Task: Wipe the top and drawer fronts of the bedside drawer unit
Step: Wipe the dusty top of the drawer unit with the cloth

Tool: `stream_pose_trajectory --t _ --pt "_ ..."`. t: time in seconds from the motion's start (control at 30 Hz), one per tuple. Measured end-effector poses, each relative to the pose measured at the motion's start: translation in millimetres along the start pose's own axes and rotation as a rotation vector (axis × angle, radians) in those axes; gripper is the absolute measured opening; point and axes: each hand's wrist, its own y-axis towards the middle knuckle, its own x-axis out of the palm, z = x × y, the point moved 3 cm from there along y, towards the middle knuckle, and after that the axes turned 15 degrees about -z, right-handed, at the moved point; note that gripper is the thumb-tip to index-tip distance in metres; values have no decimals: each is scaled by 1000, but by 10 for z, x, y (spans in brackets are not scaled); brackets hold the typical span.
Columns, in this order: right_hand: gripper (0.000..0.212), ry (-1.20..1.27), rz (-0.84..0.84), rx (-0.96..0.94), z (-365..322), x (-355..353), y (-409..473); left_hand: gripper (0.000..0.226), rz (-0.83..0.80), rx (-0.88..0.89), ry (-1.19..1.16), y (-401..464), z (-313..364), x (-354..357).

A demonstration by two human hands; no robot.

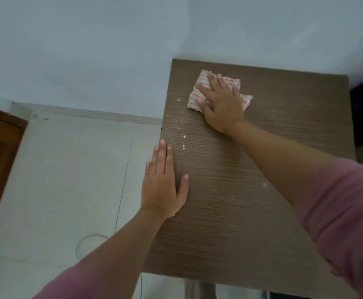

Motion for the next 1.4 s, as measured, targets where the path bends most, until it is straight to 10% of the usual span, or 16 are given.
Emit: stream_pose_trajectory --t 0.6,1.4 --pt "45 -92 -46 -290 -350 -6 689 73 -52 -24 -20 -19 21 -43" --pt "45 -98 -25 -219 -983 733 -1027 59 -38 106 -66 -1409 -253 290"
